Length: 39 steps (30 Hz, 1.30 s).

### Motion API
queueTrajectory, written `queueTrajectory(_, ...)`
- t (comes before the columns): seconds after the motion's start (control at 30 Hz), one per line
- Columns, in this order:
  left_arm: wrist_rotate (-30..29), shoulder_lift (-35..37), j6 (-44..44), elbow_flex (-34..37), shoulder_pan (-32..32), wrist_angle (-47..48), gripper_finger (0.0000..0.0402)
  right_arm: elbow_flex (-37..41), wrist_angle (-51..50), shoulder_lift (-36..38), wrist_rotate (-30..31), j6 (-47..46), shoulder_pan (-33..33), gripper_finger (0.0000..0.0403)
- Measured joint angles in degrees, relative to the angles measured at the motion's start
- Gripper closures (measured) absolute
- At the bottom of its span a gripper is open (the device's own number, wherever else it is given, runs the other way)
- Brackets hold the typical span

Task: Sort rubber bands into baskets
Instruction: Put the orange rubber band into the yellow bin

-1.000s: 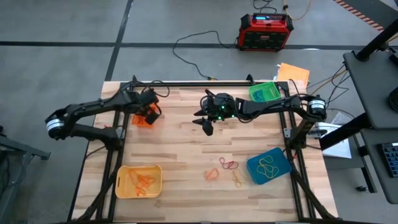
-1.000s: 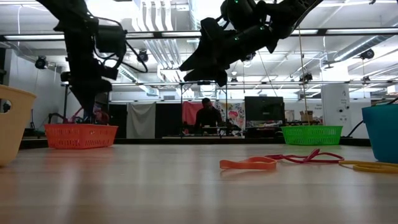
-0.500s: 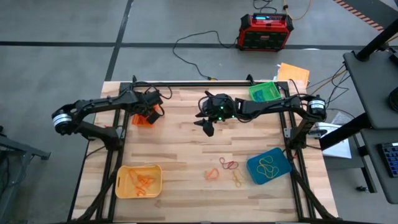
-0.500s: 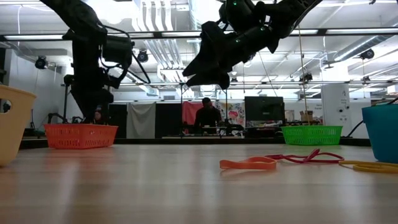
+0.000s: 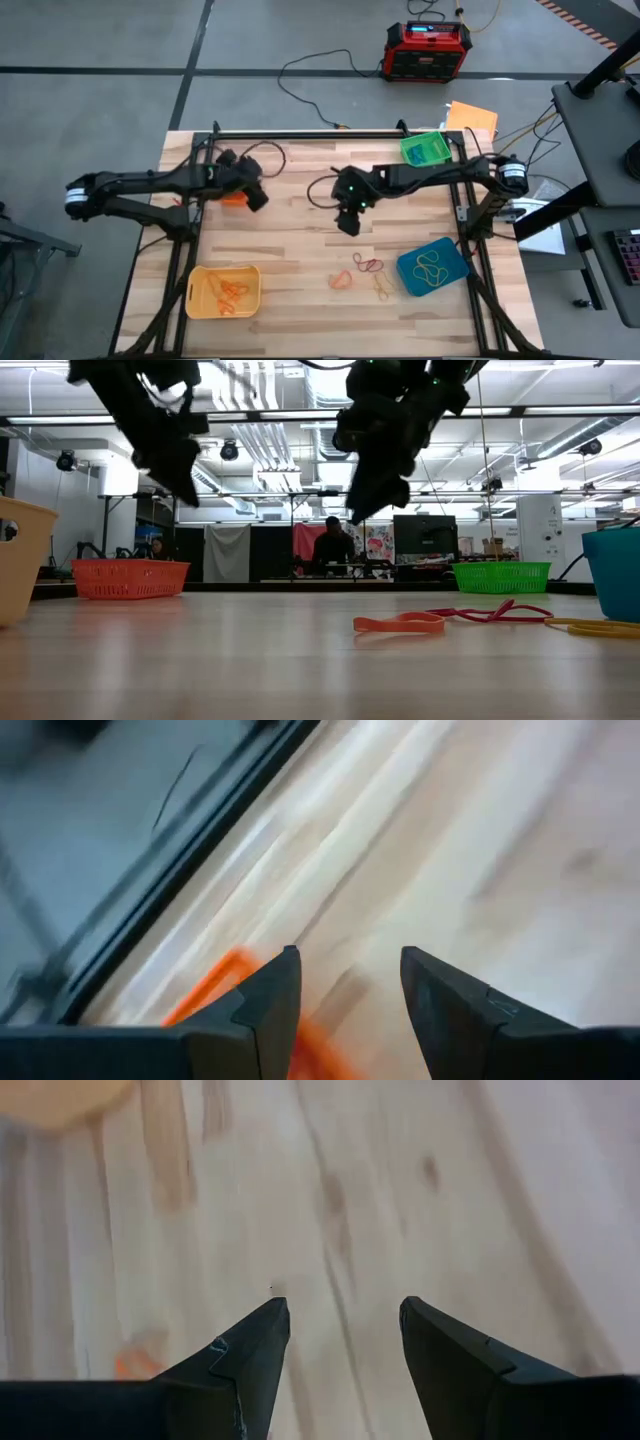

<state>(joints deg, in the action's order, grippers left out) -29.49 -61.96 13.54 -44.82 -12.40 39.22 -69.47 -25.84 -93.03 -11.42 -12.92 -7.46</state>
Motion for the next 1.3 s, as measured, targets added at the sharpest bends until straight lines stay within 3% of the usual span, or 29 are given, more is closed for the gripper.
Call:
queueTrajectory(0.23,0.01,2.26,-9.32,0.57,10.85,-9.76,0.0244,-2.35,-9.71,0.02,1.02,3.09,5.07,0.0216)
queueTrajectory(0.47,0.07,2.2,-15.83,0.62,17.54,-16.05,0.0244,-3.2,-9.86,0.04,3.66,7.08,12.06,0.0216)
queueTrajectory(0.7,0.08,2.24,-16.09,0.62,23.49,-17.59,0.0244,-3.19,-9.64,-0.61,10.01,6.68,17.62,0.0216)
queueTrajectory(1.3,0.07,2.23,-13.14,0.65,29.94,-17.73,0.0245,-3.12,-5.36,-8.99,10.29,1.34,23.78,0.022)
